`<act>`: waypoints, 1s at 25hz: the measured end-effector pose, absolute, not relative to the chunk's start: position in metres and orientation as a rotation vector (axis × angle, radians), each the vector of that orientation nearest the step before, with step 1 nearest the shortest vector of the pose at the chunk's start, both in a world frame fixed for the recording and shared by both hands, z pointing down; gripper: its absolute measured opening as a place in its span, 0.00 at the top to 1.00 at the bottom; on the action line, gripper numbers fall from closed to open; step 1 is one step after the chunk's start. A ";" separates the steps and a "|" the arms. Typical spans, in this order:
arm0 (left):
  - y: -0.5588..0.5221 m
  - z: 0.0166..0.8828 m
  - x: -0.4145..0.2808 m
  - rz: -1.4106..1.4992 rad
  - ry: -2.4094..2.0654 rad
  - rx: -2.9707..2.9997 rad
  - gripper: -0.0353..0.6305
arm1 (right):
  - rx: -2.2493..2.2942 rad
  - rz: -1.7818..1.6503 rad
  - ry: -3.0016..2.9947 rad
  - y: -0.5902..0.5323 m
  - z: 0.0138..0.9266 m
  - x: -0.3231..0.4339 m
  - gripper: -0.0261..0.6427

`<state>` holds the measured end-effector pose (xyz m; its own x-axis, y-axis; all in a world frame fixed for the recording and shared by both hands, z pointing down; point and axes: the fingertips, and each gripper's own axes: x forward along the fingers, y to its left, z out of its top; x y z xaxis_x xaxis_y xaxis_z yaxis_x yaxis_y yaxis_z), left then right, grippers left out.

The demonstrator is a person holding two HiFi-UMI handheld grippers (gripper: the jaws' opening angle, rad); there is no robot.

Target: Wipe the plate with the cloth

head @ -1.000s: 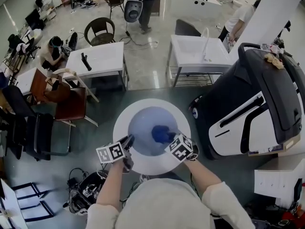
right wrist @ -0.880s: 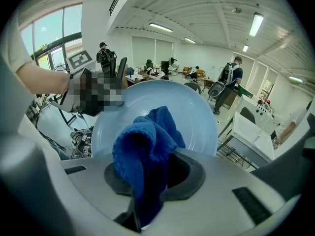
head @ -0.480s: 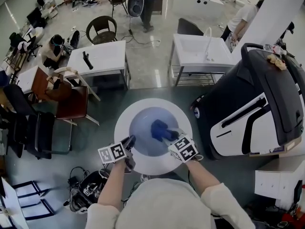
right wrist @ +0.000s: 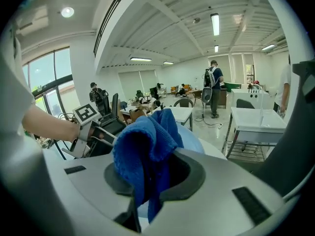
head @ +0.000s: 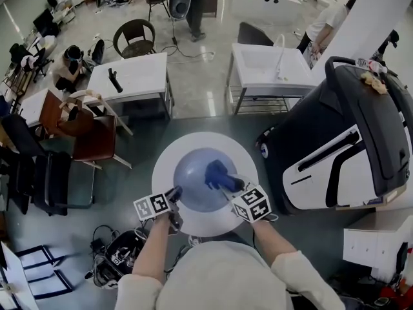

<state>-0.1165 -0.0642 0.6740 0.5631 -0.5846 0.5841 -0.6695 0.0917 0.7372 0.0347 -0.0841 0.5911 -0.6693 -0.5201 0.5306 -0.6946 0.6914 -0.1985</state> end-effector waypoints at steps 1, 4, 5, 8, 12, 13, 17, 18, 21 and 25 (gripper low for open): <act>-0.063 0.679 -0.117 0.091 -1.093 1.564 0.88 | 0.950 0.555 -2.467 -0.084 0.591 0.037 0.82; -0.060 0.693 -0.119 0.112 -1.098 1.526 0.88 | 0.980 0.592 -2.476 -0.083 0.591 0.041 0.82; -0.060 0.698 -0.119 0.119 -1.101 1.514 0.88 | 0.985 0.595 -2.477 -0.083 0.591 0.042 0.82; -0.060 0.712 -0.120 0.146 -1.109 1.487 0.88 | 0.993 0.602 -2.478 -0.084 0.590 0.045 0.82; -0.062 0.725 -0.119 0.171 -1.109 1.460 0.88 | 0.997 0.615 -2.474 -0.082 0.591 0.047 0.82; -0.062 0.728 -0.119 0.170 -1.108 1.451 0.88 | 0.996 0.616 -2.473 -0.082 0.591 0.047 0.82; -0.062 0.737 -0.119 0.165 -1.108 1.423 0.88 | 1.004 0.616 -2.468 -0.082 0.591 0.050 0.82; -0.062 0.740 -0.119 0.169 -1.109 1.419 0.88 | 1.011 0.617 -2.468 -0.082 0.590 0.051 0.82; -0.064 0.746 -0.120 0.184 -1.114 1.408 0.88 | 1.026 0.632 -2.473 -0.085 0.588 0.053 0.82; -0.066 0.754 -0.119 0.187 -1.124 1.388 0.88 | 1.027 0.629 -2.466 -0.086 0.590 0.056 0.82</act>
<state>-0.1193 -0.0657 0.7543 0.5073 -0.4906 0.7084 -0.6931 0.2561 0.6738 0.0558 -0.0862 0.5904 -0.6529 -0.5579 0.5123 -0.7352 0.6295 -0.2513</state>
